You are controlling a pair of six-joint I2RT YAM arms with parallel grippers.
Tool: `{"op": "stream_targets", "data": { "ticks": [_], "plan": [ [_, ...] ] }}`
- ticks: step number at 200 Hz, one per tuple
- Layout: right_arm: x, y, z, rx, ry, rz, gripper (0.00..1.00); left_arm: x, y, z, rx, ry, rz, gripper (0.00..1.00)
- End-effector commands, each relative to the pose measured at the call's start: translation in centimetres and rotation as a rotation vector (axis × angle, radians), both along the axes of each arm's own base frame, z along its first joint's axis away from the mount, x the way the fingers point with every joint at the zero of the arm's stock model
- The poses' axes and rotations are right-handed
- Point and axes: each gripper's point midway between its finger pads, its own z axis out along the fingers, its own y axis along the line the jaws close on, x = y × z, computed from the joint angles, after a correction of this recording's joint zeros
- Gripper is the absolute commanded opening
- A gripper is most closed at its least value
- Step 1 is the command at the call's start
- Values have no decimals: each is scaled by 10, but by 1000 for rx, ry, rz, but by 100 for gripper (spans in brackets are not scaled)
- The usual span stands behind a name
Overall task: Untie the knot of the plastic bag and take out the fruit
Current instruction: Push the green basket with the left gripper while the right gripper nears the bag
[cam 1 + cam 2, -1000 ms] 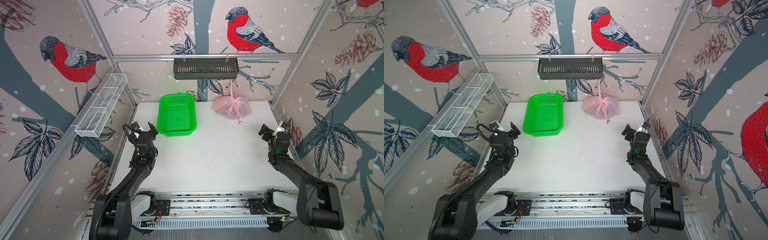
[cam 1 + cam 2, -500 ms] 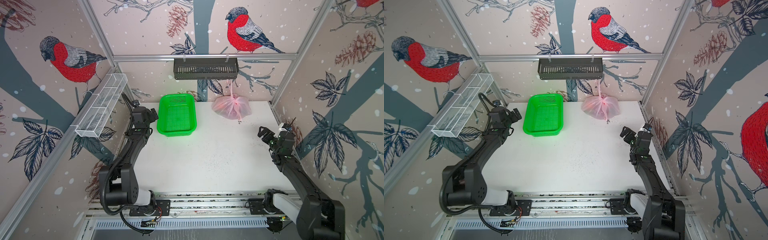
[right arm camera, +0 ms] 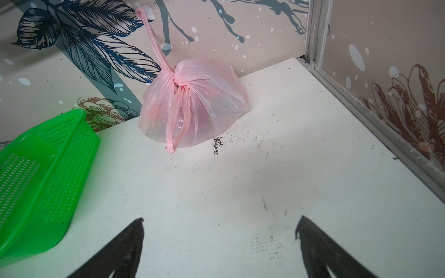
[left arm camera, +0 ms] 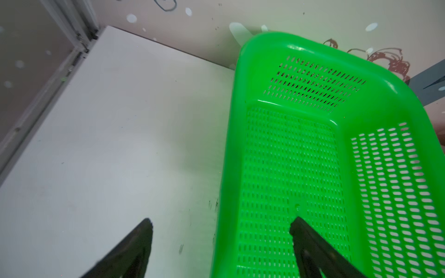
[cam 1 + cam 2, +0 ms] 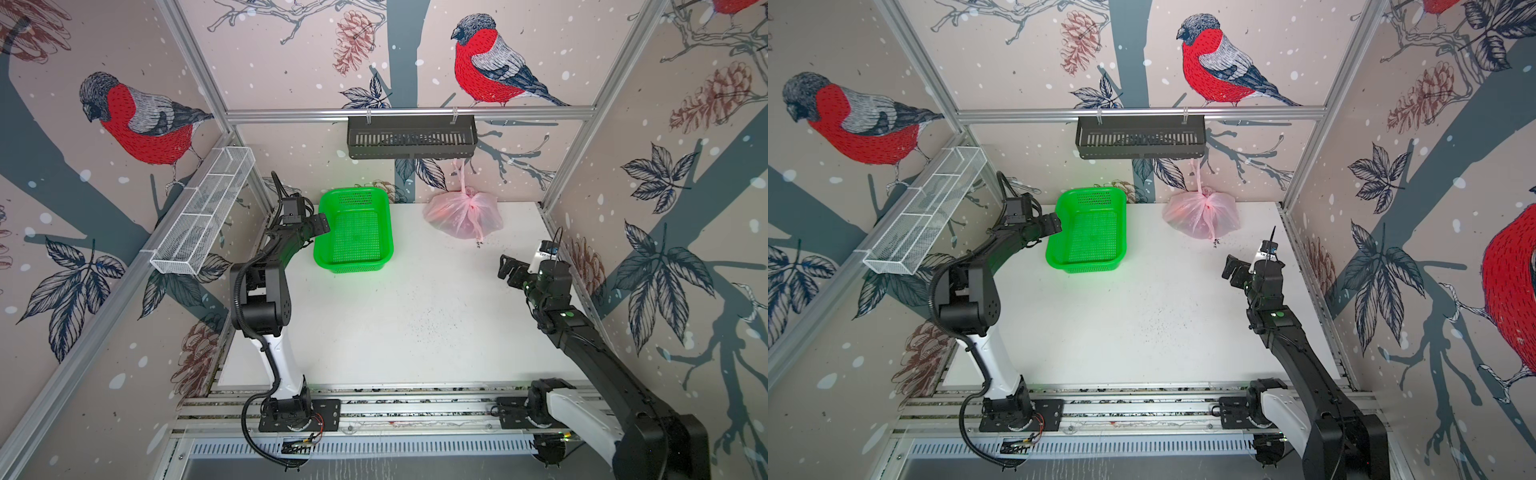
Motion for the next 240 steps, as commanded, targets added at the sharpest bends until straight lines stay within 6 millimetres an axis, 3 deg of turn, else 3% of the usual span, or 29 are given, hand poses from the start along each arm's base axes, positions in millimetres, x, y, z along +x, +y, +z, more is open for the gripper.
{"op": "stream_targets", "data": {
  "ticks": [1,46,104,173,208,240],
  "plan": [
    [2,2,3,-16,-5,2,99,-1,-15,-29,-60,111,-81,80],
    [6,10,0,-15,3,18,99,15,-23,-50,-109,132,-113,71],
    [13,23,-9,-4,23,39,100,12,-31,-63,-145,157,-146,42],
    [14,39,-11,6,18,69,100,-11,-43,-61,-185,155,-159,15],
    [9,43,-10,18,9,73,99,-28,-57,-49,-200,144,-173,9],
    [1,40,-8,40,-2,55,99,-54,-86,-40,-208,155,-190,9]
  ]
}}
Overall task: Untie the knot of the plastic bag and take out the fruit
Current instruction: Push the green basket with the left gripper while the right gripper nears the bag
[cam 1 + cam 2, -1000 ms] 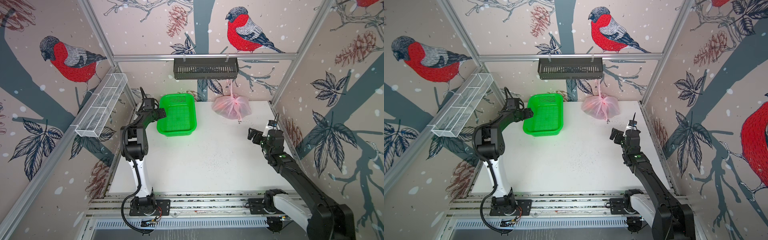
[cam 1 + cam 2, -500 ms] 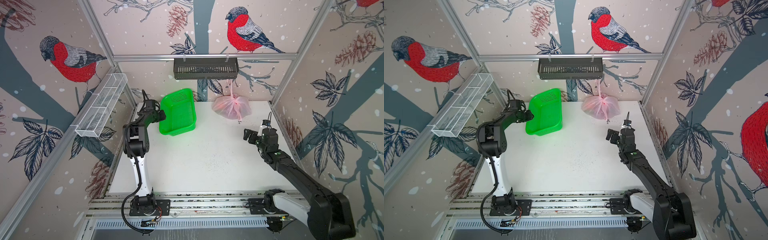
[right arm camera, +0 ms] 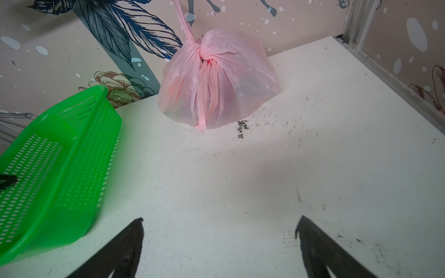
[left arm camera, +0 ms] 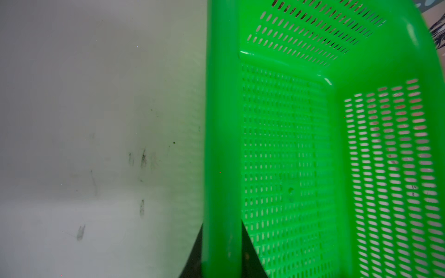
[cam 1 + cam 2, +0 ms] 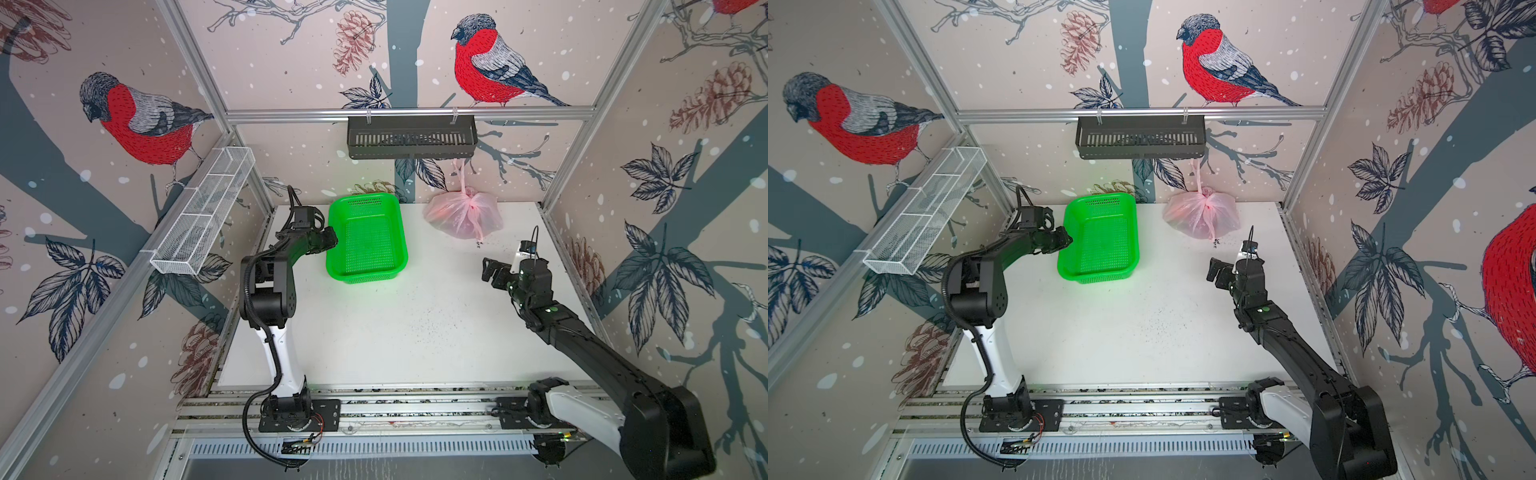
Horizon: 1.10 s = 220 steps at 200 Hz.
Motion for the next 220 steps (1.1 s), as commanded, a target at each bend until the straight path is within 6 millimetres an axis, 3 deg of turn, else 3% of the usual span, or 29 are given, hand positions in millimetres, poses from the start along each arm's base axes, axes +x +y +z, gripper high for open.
{"op": "stream_targets", "data": {
  "ticks": [1,84,126,170,220],
  "plan": [
    [-2,-4,8,29,-32,-34,99,-17,-17,6,8,1,-17,9],
    [-29,-25,8,35,-35,-110,99,-131,-112,13,-27,64,-91,8],
    [-41,-38,7,59,-60,-150,100,-188,-152,2,-14,100,-89,6],
    [-47,-47,3,67,-32,-185,100,-222,-184,-7,-38,111,-64,6],
    [-46,-53,16,48,-66,-203,100,-241,-228,-13,-56,125,-114,5]
  ]
}}
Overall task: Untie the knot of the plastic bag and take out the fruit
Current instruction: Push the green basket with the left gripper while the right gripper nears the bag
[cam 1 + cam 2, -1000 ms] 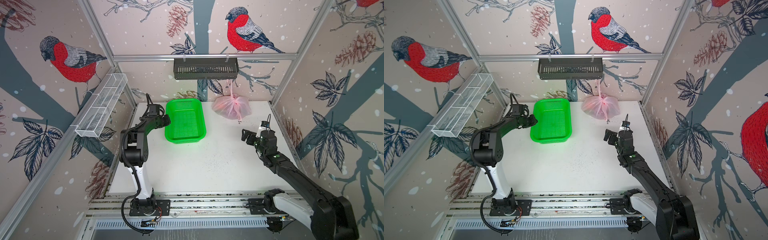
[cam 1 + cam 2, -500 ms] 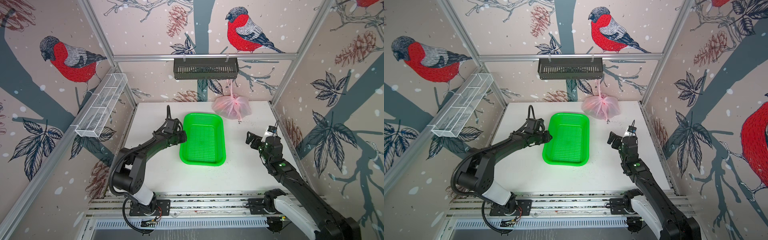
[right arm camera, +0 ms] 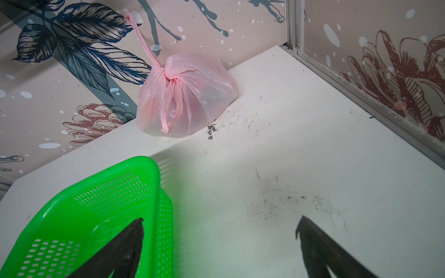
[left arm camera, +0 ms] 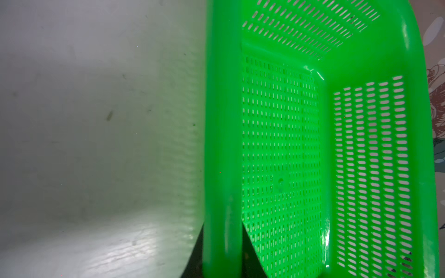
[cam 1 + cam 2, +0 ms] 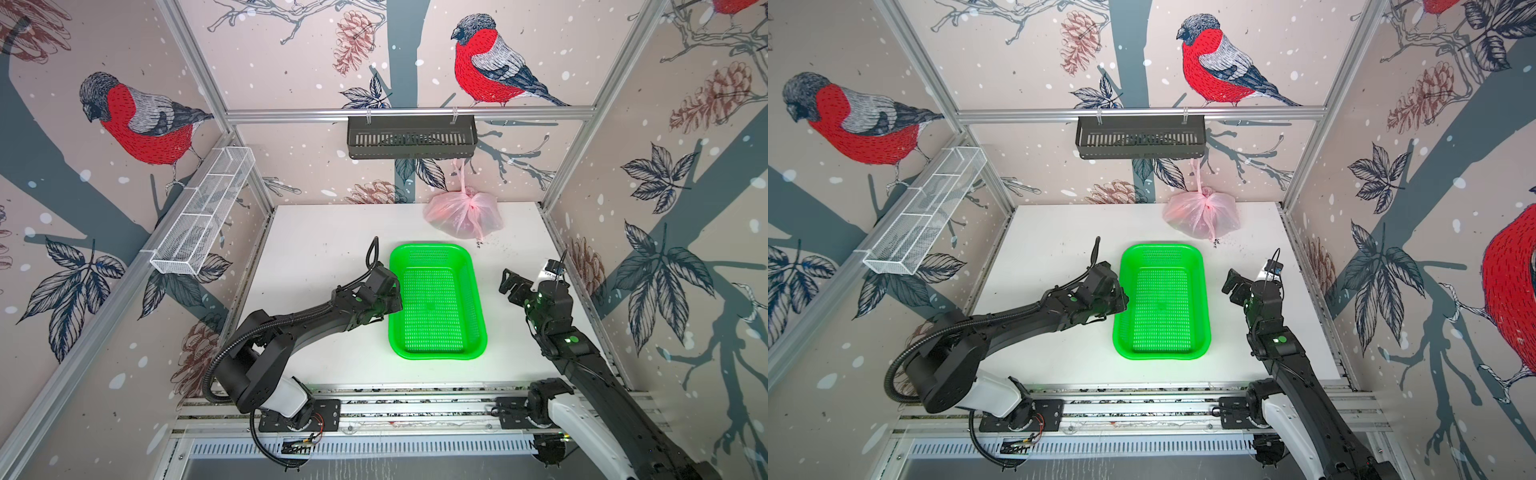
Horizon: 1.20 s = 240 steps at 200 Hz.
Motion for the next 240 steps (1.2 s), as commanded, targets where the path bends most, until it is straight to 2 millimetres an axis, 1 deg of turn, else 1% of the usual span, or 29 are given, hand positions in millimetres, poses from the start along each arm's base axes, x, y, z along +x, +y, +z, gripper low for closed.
{"op": "stream_targets", "data": {
  "ticks": [1,52,75,106,151,188,203,240],
  "plan": [
    [3,-5,11,-13,-29,-24,100,-4,-9,-6,8,27,29,5],
    [10,-6,17,6,-47,-22,100,-12,-42,-6,-8,37,-14,5],
    [13,-5,17,22,-51,-26,100,-15,-50,-7,7,44,-21,5],
    [16,-6,14,23,-42,-35,100,-21,-51,-11,23,54,-9,5],
    [20,-6,17,23,-50,-35,100,-29,-53,-14,31,60,7,5],
    [22,-5,18,25,-54,-26,99,-29,-56,-16,35,61,7,5],
    [23,-5,19,24,-55,-26,99,-29,-56,-16,40,60,10,8],
    [24,-5,22,23,-59,-24,99,-27,-54,-11,52,48,20,19]
  ]
}}
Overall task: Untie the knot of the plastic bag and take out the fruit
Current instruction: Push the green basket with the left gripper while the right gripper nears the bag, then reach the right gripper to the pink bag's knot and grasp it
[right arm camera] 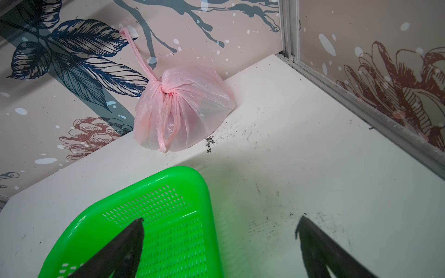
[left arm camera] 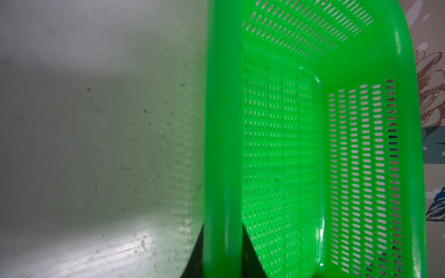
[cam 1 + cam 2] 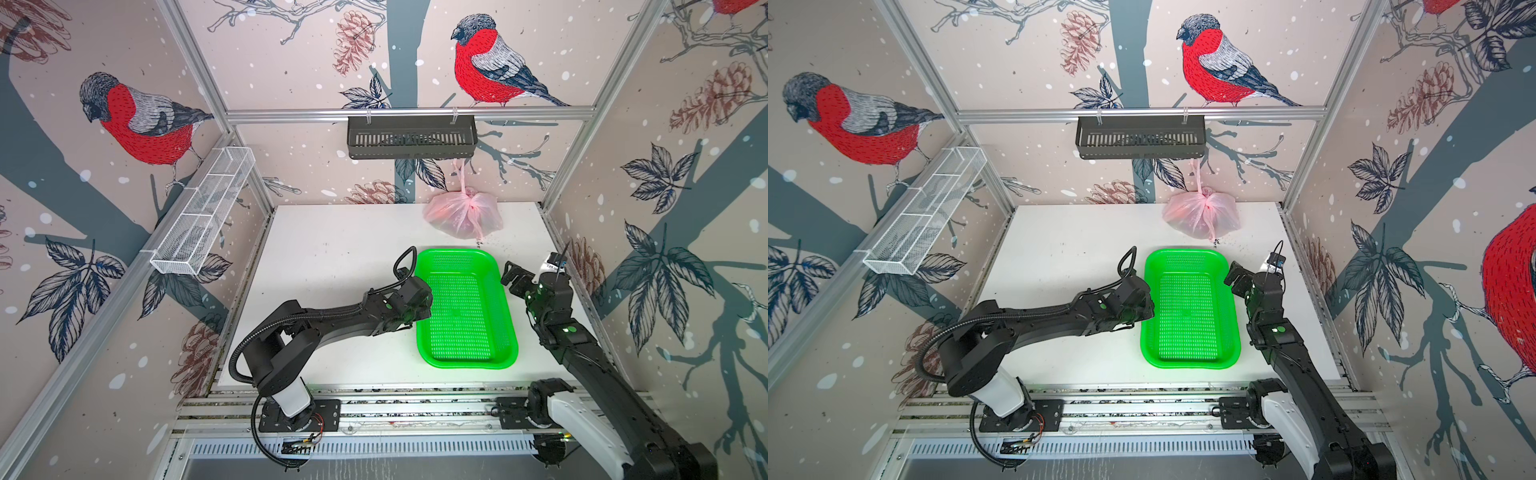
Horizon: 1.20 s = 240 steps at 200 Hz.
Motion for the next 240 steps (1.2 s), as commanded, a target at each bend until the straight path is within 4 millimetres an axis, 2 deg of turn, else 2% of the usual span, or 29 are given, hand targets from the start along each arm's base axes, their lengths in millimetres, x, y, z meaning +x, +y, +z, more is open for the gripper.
{"op": "stream_targets", "data": {
  "ticks": [1,28,61,90,120,164,171,211,240],
  "plan": [
    [4,1,12,9,-38,4,99,-8,13,-11,70,43,14,20],
    [7,3,15,8,-38,12,99,-6,15,-9,78,36,20,25],
    [14,6,22,8,-43,23,100,-4,19,3,84,7,34,37],
    [26,12,27,-1,-32,51,95,-2,22,15,81,-24,35,51],
    [43,18,34,-8,-20,75,88,0,38,29,121,-63,68,55],
    [91,44,45,-38,12,146,83,10,81,57,197,-138,153,61],
    [102,50,37,-47,42,158,82,12,88,61,193,-148,160,61],
    [161,72,38,-60,63,174,74,29,132,77,183,-245,215,62],
    [205,88,34,-77,55,166,71,42,156,87,190,-284,227,62]
  ]
}}
